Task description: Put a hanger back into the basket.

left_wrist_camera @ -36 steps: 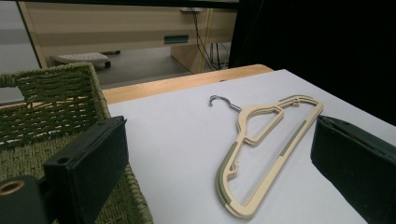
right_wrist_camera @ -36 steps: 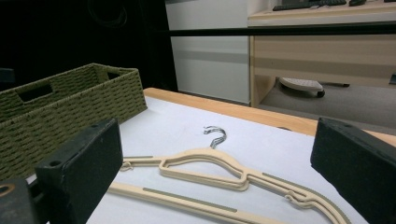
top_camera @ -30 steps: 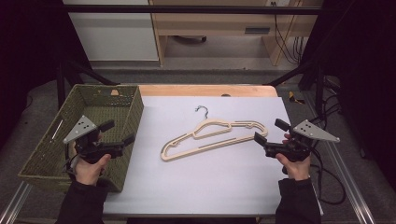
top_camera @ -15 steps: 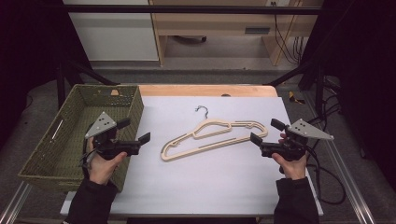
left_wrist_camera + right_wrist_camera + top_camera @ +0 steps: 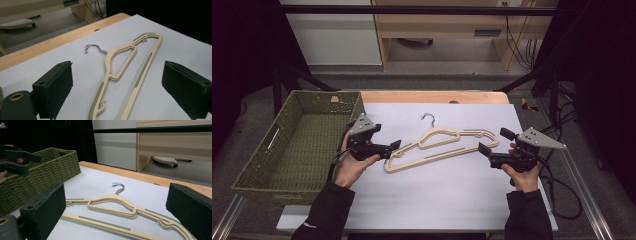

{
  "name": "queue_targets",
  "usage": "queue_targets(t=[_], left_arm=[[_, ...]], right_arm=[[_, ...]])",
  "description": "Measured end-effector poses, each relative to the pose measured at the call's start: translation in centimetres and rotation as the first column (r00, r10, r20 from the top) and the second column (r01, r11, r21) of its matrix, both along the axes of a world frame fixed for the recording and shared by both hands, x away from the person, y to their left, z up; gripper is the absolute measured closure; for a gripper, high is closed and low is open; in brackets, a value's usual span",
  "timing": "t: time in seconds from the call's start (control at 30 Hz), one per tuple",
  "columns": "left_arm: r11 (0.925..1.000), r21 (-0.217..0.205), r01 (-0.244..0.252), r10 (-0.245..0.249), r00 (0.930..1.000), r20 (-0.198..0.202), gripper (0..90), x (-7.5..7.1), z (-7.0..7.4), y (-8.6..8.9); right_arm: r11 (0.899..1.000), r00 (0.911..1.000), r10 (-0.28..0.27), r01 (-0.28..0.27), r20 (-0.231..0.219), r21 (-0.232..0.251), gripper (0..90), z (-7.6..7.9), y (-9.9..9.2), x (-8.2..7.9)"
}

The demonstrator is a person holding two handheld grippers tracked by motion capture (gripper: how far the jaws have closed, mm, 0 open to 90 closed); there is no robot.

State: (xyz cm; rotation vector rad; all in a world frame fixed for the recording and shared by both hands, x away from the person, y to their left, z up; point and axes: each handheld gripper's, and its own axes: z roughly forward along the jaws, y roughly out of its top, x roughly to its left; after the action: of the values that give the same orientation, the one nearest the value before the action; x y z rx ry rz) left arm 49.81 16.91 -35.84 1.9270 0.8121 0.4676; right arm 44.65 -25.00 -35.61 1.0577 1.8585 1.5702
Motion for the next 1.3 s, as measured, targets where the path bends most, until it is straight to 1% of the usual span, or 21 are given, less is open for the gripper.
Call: queue_targets(t=[0.1, 0.17, 0.2, 0.23, 0.37, 0.4, 0.47, 0.5, 0.57, 0.63, 0.73, 0.8, 0.83, 0.97, 1.0, 1.07, 1.1, 1.13, 1.23, 1.27, 1.3], left_arm=[[0.9996, 0.021, 0.021, -0.02, 0.9992, -0.036, 11.0, 1.1, -1.0, -1.4], [0.9982, 0.057, 0.017, -0.014, 0.9983, -0.057, 11.8, 2.3, -2.1, -2.6], [0.9982, 0.057, 0.017, -0.014, 0.9983, -0.057, 12.3, 2.3, -2.1, -2.6], [0.9969, 0.078, 0.012, -0.006, 0.9971, -0.076, 12.8, 3.2, -3.0, -3.0], [0.994, 0.108, 0.016, -0.001, 0.9915, -0.13, 16.0, 4.9, -4.8, -3.5], [0.994, 0.108, 0.016, -0.001, 0.9915, -0.13, 17.3, 4.9, -4.8, -3.5], [0.9911, 0.133, 0.011, 0.007, 0.99, -0.141, 18.8, 5.5, -5.7, -3.8], [0.9881, 0.152, 0.023, 0.002, 0.9869, -0.161, 22.3, 6.1, -6.5, -4.0], [0.9882, 0.152, 0.021, 0.005, 0.9853, -0.171, 26.1, 6.3, -6.8, -4.1], [0.9848, 0.172, 0.021, 0.014, 0.9793, -0.202, 30.2, 7.0, -7.8, -4.1], [0.9814, 0.191, 0.02, 0.021, 0.9773, -0.211, 36.8, 7.5, -8.5, -4.1], [0.9798, 0.198, 0.031, 0.016, 0.9728, -0.231, 38.5, 7.8, -9.1, -4.2], [0.9737, 0.225, 0.036, 0.016, 0.9736, -0.228, 42.6, 7.9, -9.5, -4.3], [0.9659, 0.254, 0.052, 0.015, 0.9665, -0.256, 48.7, 8.4, -10.5, -4.3], [0.9658, 0.253, 0.056, 0.013, 0.9639, -0.266, 49.7, 8.5, -10.6, -4.2], [0.965, 0.253, 0.068, 0.004, 0.9621, -0.273, 53.6, 8.6, -10.9, -4.2], [0.965, 0.253, 0.068, 0.004, 0.9621, -0.273, 54.8, 8.6, -10.9, -4.2], [0.9643, 0.256, 0.067, 0.003, 0.9644, -0.264, 54.8, 8.6, -11.0, -4.2], [0.9566, 0.28, 0.081, -0.008, 0.9675, -0.253, 60.9, 8.6, -10.9, -4.3], [0.9566, 0.28, 0.081, -0.008, 0.9675, -0.253, 61.3, 8.6, -10.9, -4.3], [0.954, 0.287, 0.088, -0.014, 0.9685, -0.249, 62.6, 8.6, -10.9, -4.3]], right_arm=[[1.0, 1.0, 0.006, -0.006, -0.003, -0.003, 3.2, -0.1, 0.0, 0.0], [1.0, 1.0, 0.004, -0.004, -0.003, -0.003, 3.2, -0.1, 0.0, 0.0], [1.0, 1.0, 0.005, -0.005, -0.004, -0.003, 3.2, -0.1, 0.0, 0.0], [1.0, 1.0, 0.005, -0.005, -0.003, -0.006, 3.2, -0.1, 0.0, 0.1], [1.0, 1.0, 0.004, -0.004, -0.007, -0.005, 3.1, -0.1, 0.1, 0.1], [1.0, 0.9999, 0.011, -0.011, 0.002, -0.009, 3.1, -0.2, 0.1, 0.2], [1.0, 1.0, 0.008, -0.008, -0.006, -0.004, 3.1, -0.2, 0.1, 0.2], [1.0, 0.9999, 0.008, -0.008, -0.013, -0.006, 3.1, -0.3, 0.1, 0.2], [1.0, 0.9999, 0.006, -0.006, -0.014, -0.006, 3.1, -0.3, 0.2, 0.3], [1.0, 0.9998, 0.01, -0.01, -0.017, -0.008, 3.1, -0.4, 0.2, 0.4], [1.0, 0.9997, 0.013, -0.013, -0.019, -0.009, 3.2, -0.4, 0.2, 0.4], [1.0, 0.9997, 0.014, -0.014, -0.022, -0.01, 3.1, -0.5, 0.3, 0.5], [1.0, 0.9996, 0.015, -0.015, -0.025, -0.015, 3.1, -0.6, 0.4, 0.6], [1.0, 0.9994, 0.018, -0.019, -0.029, -0.016, 3.1, -0.6, 0.4, 0.6], [1.0, 0.9994, 0.019, -0.019, -0.029, -0.015, 3.1, -0.6, 0.4, 0.6], [1.0, 0.9995, 0.017, -0.017, -0.028, -0.015, 3.1, -0.7, 0.4, 0.6], [1.0, 0.9994, 0.016, -0.016, -0.03, -0.017, 3.1, -0.7, 0.4, 0.6], [1.0, 0.9994, 0.016, -0.016, -0.03, -0.017, 3.1, -0.7, 0.4, 0.6], [1.0, 0.9994, 0.014, -0.015, -0.031, -0.016, 3.1, -0.7, 0.5, 0.7], [1.0, 0.9994, 0.014, -0.015, -0.031, -0.016, 3.1, -0.7, 0.5, 0.7], [1.0, 0.9993, 0.019, -0.02, -0.033, -0.016, 3.2, -0.8, 0.5, 0.7]])
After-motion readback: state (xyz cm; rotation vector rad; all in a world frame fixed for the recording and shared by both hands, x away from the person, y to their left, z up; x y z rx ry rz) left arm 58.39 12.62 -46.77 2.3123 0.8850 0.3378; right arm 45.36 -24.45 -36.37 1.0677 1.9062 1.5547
